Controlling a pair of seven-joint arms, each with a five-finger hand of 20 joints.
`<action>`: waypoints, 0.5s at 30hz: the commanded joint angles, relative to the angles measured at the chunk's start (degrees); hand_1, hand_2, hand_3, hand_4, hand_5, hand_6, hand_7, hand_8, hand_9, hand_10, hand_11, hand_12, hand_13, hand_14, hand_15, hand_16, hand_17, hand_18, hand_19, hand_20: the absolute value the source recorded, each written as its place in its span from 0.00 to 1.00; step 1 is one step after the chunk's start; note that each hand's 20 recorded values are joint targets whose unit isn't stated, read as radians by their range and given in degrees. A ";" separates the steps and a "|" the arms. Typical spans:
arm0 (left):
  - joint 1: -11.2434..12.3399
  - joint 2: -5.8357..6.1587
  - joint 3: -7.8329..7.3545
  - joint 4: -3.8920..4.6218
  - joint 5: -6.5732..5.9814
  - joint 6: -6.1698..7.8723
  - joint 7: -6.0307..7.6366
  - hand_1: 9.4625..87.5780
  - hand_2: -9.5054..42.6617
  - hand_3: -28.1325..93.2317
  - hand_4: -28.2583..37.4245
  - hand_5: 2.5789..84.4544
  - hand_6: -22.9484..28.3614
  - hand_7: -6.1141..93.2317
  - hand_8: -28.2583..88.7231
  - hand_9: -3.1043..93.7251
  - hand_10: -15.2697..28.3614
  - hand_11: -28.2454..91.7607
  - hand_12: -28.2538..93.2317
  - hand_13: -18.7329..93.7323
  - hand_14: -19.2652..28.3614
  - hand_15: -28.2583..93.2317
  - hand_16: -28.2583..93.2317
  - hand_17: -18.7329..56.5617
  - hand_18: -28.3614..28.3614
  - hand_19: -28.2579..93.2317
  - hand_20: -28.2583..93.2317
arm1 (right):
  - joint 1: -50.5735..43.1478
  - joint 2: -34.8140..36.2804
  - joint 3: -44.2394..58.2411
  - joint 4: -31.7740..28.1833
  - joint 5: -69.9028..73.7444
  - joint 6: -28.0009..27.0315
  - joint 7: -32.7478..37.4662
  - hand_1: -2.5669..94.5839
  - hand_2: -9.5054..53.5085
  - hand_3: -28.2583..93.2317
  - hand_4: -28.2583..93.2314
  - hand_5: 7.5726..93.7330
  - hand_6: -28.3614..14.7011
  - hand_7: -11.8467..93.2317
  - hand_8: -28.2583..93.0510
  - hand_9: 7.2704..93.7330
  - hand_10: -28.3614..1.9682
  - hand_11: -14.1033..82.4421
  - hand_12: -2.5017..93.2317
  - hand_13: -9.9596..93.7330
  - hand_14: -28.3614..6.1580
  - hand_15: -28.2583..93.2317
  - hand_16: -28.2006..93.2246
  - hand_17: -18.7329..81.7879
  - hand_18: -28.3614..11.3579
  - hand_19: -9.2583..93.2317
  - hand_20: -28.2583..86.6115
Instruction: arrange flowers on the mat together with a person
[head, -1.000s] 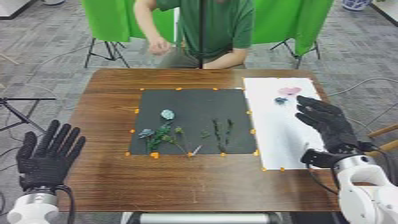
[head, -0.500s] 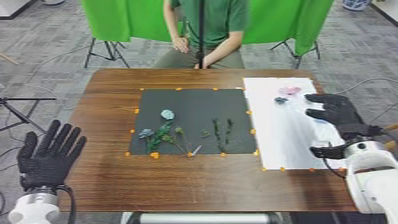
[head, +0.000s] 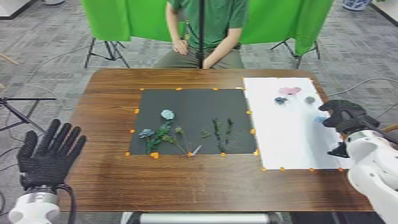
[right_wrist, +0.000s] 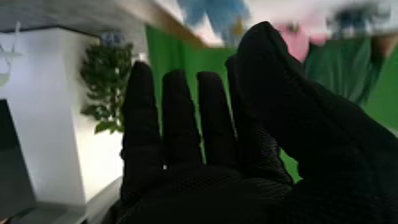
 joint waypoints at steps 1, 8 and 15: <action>-0.15 -0.08 0.46 0.49 -0.05 0.09 -0.69 0.21 0.46 0.79 0.00 0.49 0.56 0.13 0.16 0.43 0.63 0.35 0.27 0.42 0.67 0.44 0.17 0.21 0.70 0.44 0.32 | 3.19 0.05 -3.18 3.75 3.23 -2.99 -0.73 0.61 0.00 0.83 0.00 0.48 0.74 0.31 0.11 0.43 0.75 0.21 0.14 0.50 0.63 0.36 0.32 0.48 0.46 0.37 0.55; 0.01 -0.26 0.62 0.34 -0.02 0.15 -0.81 0.21 0.46 0.79 0.00 0.48 0.56 0.13 0.16 0.43 0.64 0.35 0.27 0.42 0.68 0.44 0.17 0.21 0.70 0.44 0.32 | 3.25 -0.38 -5.98 4.89 4.80 2.95 -1.14 0.70 0.00 0.75 0.00 0.60 0.74 0.37 0.15 0.65 0.71 0.27 0.26 0.70 0.76 0.37 0.55 0.50 0.46 0.56 0.58; -0.07 -0.41 0.72 0.42 -0.04 0.24 -0.91 0.21 0.46 0.79 0.00 0.48 0.56 0.13 0.16 0.42 0.63 0.35 0.27 0.42 0.67 0.44 0.17 0.21 0.70 0.44 0.32 | 2.04 -0.37 -6.73 2.73 6.40 10.06 -2.98 0.75 0.00 0.74 0.00 0.62 0.71 0.54 0.22 0.76 0.70 0.26 0.47 0.75 0.76 0.44 0.60 0.48 0.51 0.81 0.42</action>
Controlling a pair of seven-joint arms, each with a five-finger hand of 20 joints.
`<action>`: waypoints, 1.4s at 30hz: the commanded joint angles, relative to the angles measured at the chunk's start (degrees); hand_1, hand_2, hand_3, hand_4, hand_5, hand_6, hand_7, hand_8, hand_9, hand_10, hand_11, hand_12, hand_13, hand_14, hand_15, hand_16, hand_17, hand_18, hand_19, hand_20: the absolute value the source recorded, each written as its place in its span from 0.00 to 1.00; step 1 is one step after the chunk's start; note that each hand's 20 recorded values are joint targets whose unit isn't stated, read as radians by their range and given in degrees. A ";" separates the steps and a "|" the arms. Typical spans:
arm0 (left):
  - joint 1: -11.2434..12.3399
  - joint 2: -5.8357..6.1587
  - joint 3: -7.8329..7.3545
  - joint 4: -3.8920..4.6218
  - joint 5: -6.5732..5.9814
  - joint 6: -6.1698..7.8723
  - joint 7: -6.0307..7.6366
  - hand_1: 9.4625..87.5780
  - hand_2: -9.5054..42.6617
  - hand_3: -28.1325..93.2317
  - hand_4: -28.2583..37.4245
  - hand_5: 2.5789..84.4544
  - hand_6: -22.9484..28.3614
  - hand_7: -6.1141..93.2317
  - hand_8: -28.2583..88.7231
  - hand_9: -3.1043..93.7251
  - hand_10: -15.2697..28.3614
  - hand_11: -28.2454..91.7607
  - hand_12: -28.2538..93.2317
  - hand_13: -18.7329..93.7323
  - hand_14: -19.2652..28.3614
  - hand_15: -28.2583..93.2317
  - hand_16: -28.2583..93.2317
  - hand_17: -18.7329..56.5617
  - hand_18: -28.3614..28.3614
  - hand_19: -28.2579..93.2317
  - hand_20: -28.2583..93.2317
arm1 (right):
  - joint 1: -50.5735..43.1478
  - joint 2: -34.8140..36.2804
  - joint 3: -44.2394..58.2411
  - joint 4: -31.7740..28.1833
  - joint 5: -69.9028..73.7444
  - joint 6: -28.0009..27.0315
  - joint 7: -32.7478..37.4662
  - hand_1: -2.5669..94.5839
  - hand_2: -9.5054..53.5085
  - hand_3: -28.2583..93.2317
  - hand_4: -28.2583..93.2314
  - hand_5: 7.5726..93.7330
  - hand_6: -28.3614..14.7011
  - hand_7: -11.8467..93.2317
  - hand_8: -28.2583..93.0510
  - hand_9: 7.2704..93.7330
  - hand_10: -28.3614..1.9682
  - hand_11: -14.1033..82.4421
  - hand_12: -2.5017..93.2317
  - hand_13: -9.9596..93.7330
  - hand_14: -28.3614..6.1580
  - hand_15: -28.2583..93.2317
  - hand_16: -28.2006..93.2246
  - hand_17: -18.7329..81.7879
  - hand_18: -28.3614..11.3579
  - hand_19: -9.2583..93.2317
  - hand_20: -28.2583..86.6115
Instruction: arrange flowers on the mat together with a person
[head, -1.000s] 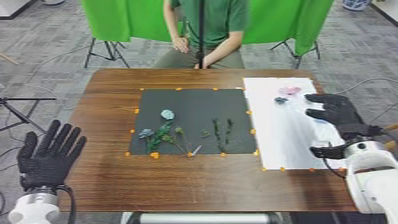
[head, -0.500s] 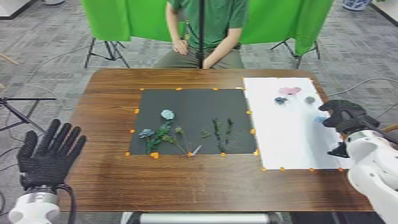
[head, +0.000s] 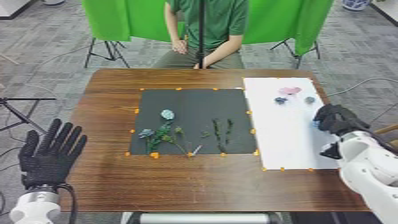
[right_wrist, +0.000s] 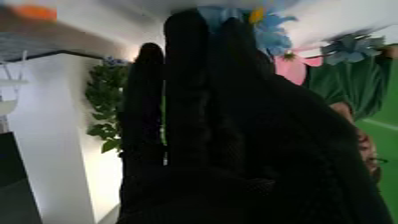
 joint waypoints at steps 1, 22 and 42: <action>0.56 -0.52 0.25 0.22 -0.06 0.16 -0.65 0.21 0.46 0.79 0.00 0.48 0.56 0.13 0.16 0.42 0.63 0.35 0.27 0.42 0.67 0.44 0.17 0.21 0.70 0.44 0.32 | -2.14 -0.11 -0.92 -2.92 1.31 6.43 -2.31 0.75 0.00 0.74 0.00 0.62 0.71 0.54 0.22 0.77 0.69 0.26 0.47 0.75 0.76 0.44 0.60 0.48 0.50 0.81 0.42; -1.53 0.19 2.27 1.12 0.16 0.31 -1.98 0.21 0.46 0.79 0.00 0.48 0.56 0.13 0.16 0.42 0.63 0.35 0.27 0.42 0.67 0.44 0.17 0.21 0.70 0.44 0.32 | 24.76 -15.29 -33.21 -8.45 7.41 7.72 -18.67 0.73 0.00 0.75 0.01 0.63 0.71 0.55 0.22 0.78 0.67 0.26 0.47 0.75 0.75 0.46 0.59 0.49 0.50 0.79 0.43; -4.04 1.38 3.70 2.23 0.30 0.33 -3.36 0.21 0.46 0.79 0.00 0.49 0.56 0.13 0.16 0.43 0.64 0.35 0.27 0.42 0.68 0.44 0.17 0.21 0.70 0.44 0.32 | 38.09 -22.93 -57.56 1.99 -2.95 13.21 -3.43 0.72 0.00 0.76 0.00 0.61 0.70 0.54 0.21 0.76 0.67 0.26 0.46 0.73 0.76 0.46 0.58 0.50 0.48 0.73 0.48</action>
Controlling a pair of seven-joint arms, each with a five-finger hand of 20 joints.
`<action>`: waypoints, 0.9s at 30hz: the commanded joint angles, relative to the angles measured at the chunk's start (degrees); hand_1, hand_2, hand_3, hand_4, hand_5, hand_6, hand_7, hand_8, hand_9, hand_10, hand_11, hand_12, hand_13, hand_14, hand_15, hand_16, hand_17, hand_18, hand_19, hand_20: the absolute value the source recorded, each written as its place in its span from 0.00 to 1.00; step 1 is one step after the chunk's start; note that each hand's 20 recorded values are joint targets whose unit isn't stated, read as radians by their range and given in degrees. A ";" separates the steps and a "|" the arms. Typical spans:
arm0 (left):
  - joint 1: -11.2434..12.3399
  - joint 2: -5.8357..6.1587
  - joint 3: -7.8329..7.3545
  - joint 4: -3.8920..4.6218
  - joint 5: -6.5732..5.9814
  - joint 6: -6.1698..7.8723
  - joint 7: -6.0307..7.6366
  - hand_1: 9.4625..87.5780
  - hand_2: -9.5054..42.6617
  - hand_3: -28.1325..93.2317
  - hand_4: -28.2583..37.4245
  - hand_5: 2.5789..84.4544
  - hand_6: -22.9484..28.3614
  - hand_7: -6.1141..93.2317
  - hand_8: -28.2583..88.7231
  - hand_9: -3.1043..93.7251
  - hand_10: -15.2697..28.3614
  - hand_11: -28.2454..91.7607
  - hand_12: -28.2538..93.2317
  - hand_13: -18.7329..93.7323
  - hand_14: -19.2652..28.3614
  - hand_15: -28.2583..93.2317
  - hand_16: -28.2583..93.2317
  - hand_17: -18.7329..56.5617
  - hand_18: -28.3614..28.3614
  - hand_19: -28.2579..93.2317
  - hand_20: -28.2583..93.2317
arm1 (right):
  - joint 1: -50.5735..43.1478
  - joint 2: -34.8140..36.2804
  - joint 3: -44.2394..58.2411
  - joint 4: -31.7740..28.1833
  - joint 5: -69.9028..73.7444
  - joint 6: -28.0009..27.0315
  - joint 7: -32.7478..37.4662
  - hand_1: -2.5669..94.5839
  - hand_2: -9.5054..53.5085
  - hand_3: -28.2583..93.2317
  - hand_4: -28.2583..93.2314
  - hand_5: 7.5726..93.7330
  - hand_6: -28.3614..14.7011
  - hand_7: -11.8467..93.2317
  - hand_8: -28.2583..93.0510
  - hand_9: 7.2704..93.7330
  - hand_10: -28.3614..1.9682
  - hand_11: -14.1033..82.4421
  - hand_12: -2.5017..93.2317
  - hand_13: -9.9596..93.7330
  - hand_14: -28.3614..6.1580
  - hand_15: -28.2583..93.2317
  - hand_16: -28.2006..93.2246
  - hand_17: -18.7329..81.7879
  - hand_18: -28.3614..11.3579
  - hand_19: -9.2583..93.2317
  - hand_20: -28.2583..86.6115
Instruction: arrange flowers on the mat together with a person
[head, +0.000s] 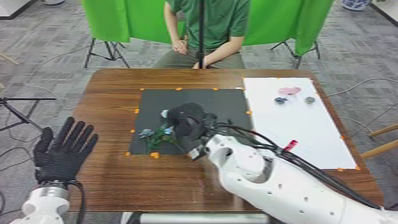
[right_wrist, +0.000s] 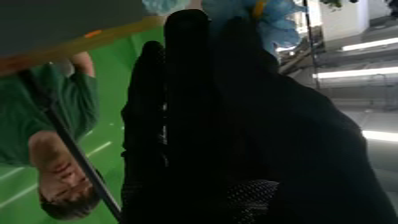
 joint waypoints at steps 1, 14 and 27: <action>-0.32 0.23 0.21 0.57 0.19 0.34 -1.36 0.21 0.46 0.79 0.00 0.48 0.56 0.13 0.16 0.43 0.63 0.35 0.27 0.42 0.68 0.44 0.17 0.21 0.70 0.44 0.32 | 1.11 -1.75 -2.20 2.43 -1.65 2.67 3.60 0.72 0.00 0.75 0.00 0.61 0.70 0.54 0.21 0.75 0.67 0.25 0.46 0.73 0.76 0.46 0.58 0.50 0.48 0.72 0.48; 0.32 -0.40 -0.25 0.45 -0.19 0.36 -1.17 0.21 0.46 0.79 0.00 0.48 0.56 0.13 0.16 0.43 0.63 0.35 0.27 0.42 0.68 0.44 0.17 0.21 0.70 0.44 0.32 | -2.91 -1.44 2.78 0.50 -1.20 1.91 1.34 0.71 0.00 0.75 0.00 0.65 0.71 0.36 0.18 0.62 0.69 0.25 0.19 0.69 0.74 0.43 0.57 0.51 0.45 0.58 0.57; 2.66 -1.55 -1.51 -0.64 -0.51 0.56 -0.36 0.21 0.46 0.79 0.00 0.48 0.56 0.13 0.16 0.42 0.64 0.35 0.27 0.42 0.68 0.45 0.17 0.21 0.70 0.44 0.32 | -22.66 6.94 30.45 -13.26 26.31 2.09 -5.43 0.51 0.06 0.84 0.01 0.56 0.68 0.31 0.11 0.52 0.65 0.22 0.16 0.62 0.58 0.47 0.41 0.45 0.37 0.65 0.53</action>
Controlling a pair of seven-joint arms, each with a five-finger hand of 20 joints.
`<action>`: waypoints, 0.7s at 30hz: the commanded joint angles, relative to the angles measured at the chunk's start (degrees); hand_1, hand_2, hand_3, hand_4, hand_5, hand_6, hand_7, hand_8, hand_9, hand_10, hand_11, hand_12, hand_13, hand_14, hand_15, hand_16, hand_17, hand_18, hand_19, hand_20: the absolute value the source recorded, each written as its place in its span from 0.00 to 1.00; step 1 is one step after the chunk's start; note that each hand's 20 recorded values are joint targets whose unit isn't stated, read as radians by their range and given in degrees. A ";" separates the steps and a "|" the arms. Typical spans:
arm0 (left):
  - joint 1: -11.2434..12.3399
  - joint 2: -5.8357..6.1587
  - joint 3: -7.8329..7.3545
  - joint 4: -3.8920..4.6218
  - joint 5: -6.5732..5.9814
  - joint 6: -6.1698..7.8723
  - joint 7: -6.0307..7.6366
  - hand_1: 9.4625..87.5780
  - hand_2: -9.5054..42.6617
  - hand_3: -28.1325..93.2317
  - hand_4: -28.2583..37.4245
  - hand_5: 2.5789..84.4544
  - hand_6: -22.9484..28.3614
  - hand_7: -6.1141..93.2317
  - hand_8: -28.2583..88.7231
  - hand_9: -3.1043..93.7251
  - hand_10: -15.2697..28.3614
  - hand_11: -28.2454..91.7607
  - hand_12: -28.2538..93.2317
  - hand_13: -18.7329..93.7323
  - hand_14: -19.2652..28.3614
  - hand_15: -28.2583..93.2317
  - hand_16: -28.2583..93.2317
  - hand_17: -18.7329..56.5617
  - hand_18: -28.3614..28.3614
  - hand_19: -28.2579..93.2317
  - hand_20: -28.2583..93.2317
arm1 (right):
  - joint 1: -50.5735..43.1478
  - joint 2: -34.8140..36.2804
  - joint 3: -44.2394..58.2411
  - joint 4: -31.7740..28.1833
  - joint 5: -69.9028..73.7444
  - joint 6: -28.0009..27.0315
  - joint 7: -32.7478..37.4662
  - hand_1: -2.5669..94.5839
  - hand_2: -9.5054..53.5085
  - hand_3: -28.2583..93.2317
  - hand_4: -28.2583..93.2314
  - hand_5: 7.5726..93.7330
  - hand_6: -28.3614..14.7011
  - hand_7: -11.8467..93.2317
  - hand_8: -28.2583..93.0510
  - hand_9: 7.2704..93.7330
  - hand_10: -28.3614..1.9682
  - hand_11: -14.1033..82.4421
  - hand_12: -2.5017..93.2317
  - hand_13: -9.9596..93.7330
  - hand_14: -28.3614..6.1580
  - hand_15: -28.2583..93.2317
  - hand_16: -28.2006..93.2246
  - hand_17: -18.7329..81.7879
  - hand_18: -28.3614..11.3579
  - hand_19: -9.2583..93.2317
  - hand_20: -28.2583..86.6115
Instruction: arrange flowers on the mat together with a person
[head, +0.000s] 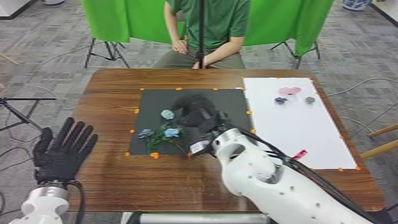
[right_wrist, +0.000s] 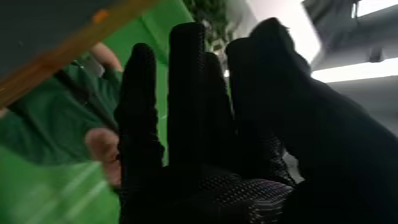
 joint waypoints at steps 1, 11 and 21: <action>2.54 -1.10 -1.03 -0.78 -0.51 0.54 0.52 0.21 0.46 0.79 0.00 0.48 0.56 0.13 0.16 0.42 0.64 0.35 0.27 0.42 0.68 0.45 0.17 0.21 0.70 0.44 0.32 | -13.48 7.99 18.28 -5.28 20.11 1.18 -6.79 0.50 0.09 0.84 0.02 0.55 0.67 0.30 0.11 0.51 0.64 0.22 0.16 0.61 0.57 0.46 0.40 0.44 0.37 0.64 0.53; 3.80 -1.51 -1.54 -1.45 -0.92 0.82 1.64 0.21 0.46 0.79 0.00 0.48 0.56 0.13 0.16 0.42 0.64 0.35 0.27 0.42 0.68 0.45 0.17 0.21 0.70 0.44 0.32 | -29.99 13.22 37.12 -7.06 39.08 3.11 -14.17 0.33 0.31 0.82 0.04 0.52 0.61 0.26 0.13 0.46 0.58 0.21 0.15 0.51 0.48 0.34 0.42 0.40 0.34 0.43 0.47; 3.87 -1.23 -1.17 -1.66 -1.29 0.89 1.81 0.21 0.46 0.79 0.00 0.49 0.56 0.13 0.16 0.43 0.64 0.35 0.27 0.42 0.68 0.44 0.17 0.21 0.70 0.44 0.32 | -40.60 12.18 49.65 -10.19 43.19 6.66 -15.35 0.30 0.32 0.82 0.05 0.51 0.61 0.24 0.14 0.45 0.60 0.20 0.14 0.47 0.44 0.33 0.41 0.38 0.32 0.34 0.47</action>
